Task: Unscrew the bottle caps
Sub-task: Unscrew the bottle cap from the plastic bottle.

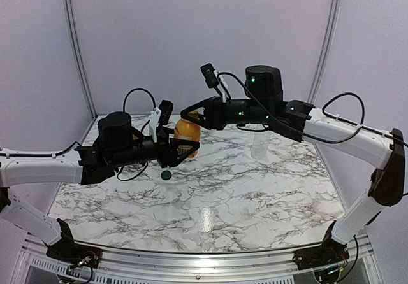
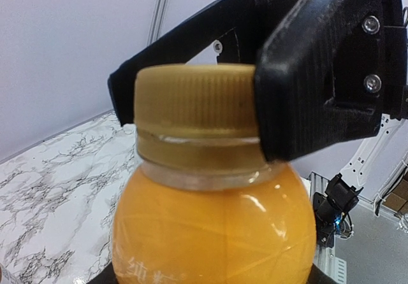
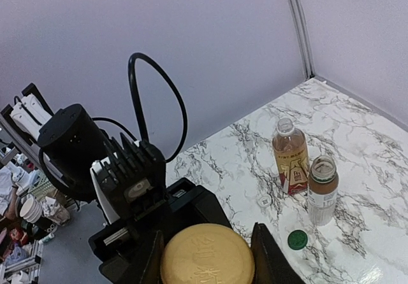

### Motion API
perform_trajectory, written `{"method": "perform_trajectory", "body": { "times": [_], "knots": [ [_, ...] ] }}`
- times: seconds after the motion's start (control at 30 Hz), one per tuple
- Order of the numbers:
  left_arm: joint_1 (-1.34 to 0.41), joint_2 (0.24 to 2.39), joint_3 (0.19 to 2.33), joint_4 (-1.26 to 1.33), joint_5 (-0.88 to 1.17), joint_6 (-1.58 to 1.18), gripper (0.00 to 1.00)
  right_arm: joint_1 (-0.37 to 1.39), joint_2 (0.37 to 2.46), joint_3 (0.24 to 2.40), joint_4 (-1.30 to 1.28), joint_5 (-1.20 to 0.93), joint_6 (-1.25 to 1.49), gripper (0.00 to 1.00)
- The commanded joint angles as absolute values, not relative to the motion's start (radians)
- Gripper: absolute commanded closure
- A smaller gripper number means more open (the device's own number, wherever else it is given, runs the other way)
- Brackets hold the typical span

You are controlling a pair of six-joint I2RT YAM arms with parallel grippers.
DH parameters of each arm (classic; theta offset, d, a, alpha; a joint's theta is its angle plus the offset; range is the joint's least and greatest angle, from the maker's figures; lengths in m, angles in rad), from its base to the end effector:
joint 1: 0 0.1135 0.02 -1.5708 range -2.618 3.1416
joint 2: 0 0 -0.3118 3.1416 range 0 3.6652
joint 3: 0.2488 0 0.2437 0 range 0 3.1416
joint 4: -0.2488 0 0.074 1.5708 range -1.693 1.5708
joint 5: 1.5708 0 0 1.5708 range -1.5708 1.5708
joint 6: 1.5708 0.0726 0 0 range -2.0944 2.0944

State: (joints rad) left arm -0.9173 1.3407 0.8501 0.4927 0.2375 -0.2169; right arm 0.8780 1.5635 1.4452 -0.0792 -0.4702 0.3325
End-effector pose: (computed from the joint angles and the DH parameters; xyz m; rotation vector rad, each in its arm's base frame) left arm 0.1871 -0.2724 0.3590 0.7567 1.4927 -1.0618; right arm 0.2272 0.3252 0.4298 -0.8705 1.7281 1.2595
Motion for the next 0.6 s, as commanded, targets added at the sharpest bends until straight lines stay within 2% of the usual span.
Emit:
{"method": "perform_trajectory", "body": {
  "times": [0.0,0.1,0.2,0.33,0.57],
  "knots": [
    [-0.922,1.343,0.865,0.501,0.227,-0.191,0.82,0.883,1.561,1.474,-0.045,-0.478,0.344,0.8],
    [-0.922,1.342,0.859,0.502,0.219,-0.189,0.82,0.881,1.553,1.465,-0.037,-0.478,0.337,1.0],
    [-0.923,1.339,0.855,0.502,0.218,-0.182,0.83,0.872,1.539,1.444,-0.014,-0.497,0.325,1.0],
    [-0.922,1.328,0.854,0.507,0.282,-0.162,0.85,0.841,1.52,1.407,0.074,-0.636,0.311,1.0],
    [-0.922,1.311,0.863,0.54,0.602,-0.144,0.86,0.807,1.518,1.357,0.196,-0.936,0.261,1.0]
  ]
}}
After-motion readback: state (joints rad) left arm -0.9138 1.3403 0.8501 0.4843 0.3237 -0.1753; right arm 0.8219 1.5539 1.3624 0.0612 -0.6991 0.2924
